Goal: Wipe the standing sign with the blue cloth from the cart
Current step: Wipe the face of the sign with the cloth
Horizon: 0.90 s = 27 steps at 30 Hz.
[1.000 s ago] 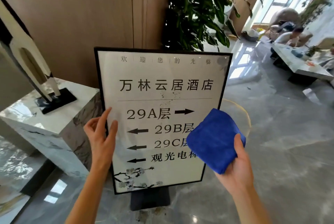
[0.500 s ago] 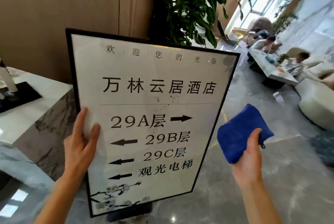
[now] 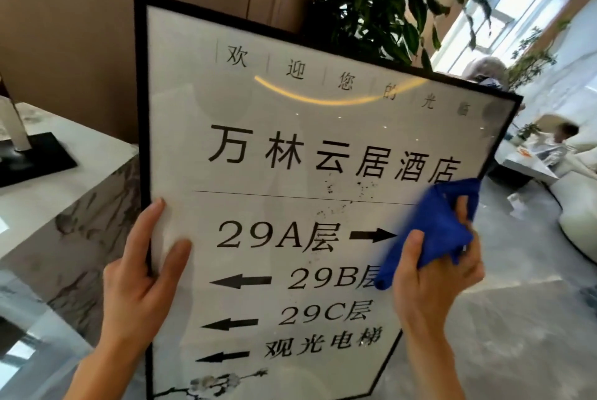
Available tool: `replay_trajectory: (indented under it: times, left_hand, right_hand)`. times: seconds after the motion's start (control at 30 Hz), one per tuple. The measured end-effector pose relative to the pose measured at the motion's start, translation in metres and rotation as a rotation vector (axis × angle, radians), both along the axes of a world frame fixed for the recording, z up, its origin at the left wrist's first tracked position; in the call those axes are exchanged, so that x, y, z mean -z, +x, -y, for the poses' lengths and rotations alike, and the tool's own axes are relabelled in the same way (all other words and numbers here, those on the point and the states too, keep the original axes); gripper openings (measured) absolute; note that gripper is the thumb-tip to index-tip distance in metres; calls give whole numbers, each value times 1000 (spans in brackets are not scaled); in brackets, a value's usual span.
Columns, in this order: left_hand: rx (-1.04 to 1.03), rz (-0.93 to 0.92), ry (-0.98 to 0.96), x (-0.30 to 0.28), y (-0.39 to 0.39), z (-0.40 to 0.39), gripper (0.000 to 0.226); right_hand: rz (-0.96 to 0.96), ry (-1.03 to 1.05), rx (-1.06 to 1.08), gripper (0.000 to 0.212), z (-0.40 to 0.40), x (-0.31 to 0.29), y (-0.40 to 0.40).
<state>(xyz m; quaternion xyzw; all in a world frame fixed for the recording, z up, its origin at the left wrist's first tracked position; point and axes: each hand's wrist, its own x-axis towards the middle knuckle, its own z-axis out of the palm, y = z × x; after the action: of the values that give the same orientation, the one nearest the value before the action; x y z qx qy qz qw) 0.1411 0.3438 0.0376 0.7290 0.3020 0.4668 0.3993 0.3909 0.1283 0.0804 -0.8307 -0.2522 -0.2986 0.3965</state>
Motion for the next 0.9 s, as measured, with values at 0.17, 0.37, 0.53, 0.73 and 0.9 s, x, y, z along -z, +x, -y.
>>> replay_trajectory:
  times: [0.17,0.37,0.53,0.73,0.9]
  left_hand:
    - [-7,60,25,8,3,0,54]
    - [-52,66,40,4,2,9,52]
    - [-69,54,70,0,1,8,45]
    - [-78,39,157,9,3,1,47]
    - [-58,16,197,13,6,0,57]
  right_hand:
    - [53,188,-193,55,-15,15,21]
    - [86,264,-256,53,-39,3,13]
    - [221,70,-269,56,-77,-21,-10]
    - [466,-249,-378,58,-103,-12,-44]
    - [641,-478,-588,66,-91,22,-58]
